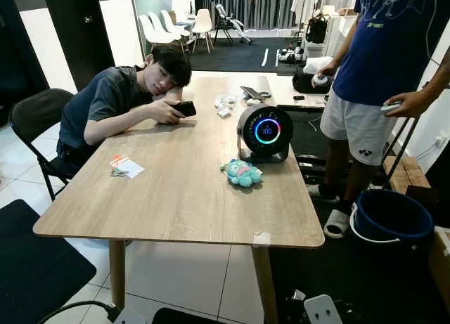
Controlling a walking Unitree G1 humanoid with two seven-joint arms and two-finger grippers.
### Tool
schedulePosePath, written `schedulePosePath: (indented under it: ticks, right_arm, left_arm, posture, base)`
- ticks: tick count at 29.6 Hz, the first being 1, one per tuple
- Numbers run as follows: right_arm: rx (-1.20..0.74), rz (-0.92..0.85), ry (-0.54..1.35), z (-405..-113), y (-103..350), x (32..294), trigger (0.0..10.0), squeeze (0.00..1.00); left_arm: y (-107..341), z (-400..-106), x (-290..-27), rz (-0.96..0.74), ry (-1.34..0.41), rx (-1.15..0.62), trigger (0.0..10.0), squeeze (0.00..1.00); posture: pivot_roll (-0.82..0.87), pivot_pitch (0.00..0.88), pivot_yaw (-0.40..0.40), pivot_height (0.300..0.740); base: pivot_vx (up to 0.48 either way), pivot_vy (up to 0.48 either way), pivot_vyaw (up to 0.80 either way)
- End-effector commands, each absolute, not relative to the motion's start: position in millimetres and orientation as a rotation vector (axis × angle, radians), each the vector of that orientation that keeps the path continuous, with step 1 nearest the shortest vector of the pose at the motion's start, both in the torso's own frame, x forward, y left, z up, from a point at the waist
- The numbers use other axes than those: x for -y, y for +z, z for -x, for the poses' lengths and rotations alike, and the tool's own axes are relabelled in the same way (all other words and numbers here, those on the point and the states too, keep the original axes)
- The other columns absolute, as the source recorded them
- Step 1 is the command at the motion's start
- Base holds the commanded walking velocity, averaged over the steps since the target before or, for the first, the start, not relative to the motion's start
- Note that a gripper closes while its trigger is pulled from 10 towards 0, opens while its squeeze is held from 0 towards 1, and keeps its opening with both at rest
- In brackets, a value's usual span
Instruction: Hang keys on a hook
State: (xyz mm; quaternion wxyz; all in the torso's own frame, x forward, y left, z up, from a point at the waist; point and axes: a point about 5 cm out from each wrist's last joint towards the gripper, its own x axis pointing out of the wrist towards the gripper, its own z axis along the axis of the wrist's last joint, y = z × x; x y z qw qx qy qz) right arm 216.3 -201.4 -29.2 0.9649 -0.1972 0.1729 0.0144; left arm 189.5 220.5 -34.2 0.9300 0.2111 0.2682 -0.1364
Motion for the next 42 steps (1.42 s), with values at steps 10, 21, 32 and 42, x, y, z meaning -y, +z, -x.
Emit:
schedulePosePath:
  ticks: [10,21,32,42]
  right_arm:
    - [-0.396,0.418,0.102,-197.3,-44.0,188.3,10.0,0.0]
    - [-0.389,0.409,0.085,-198.3,-43.4,187.2,10.0,0.0]
    - [-0.378,0.477,0.101,-203.3,-34.9,213.0,10.0,0.0]
    - [-0.386,0.484,0.105,-203.9,-36.1,211.4,10.0,0.0]
  left_arm:
    - [-43.7,-176.3,-217.8,-0.477,-0.364,-0.59,10.0,0.0]
    - [-37.7,-193.1,-214.5,-0.441,-0.336,-0.552,10.0,0.0]
    - [-37.4,-204.1,-189.1,-0.316,-0.288,-0.511,10.0,0.0]
    - [-38.8,-205.1,-186.0,-0.297,-0.281,-0.514,10.0,0.0]
  posture:
    - [0.05,0.094,0.071,0.74]
    - [0.03,0.096,0.071,0.74]
    - [-0.01,0.107,-0.003,0.74]
    - [0.0,0.103,0.002,0.74]
  base:
    - [0.0,0.0,0.0]
    - [0.0,0.0,0.0]
    - [0.0,0.0,0.0]
    - [0.0,0.0,0.0]
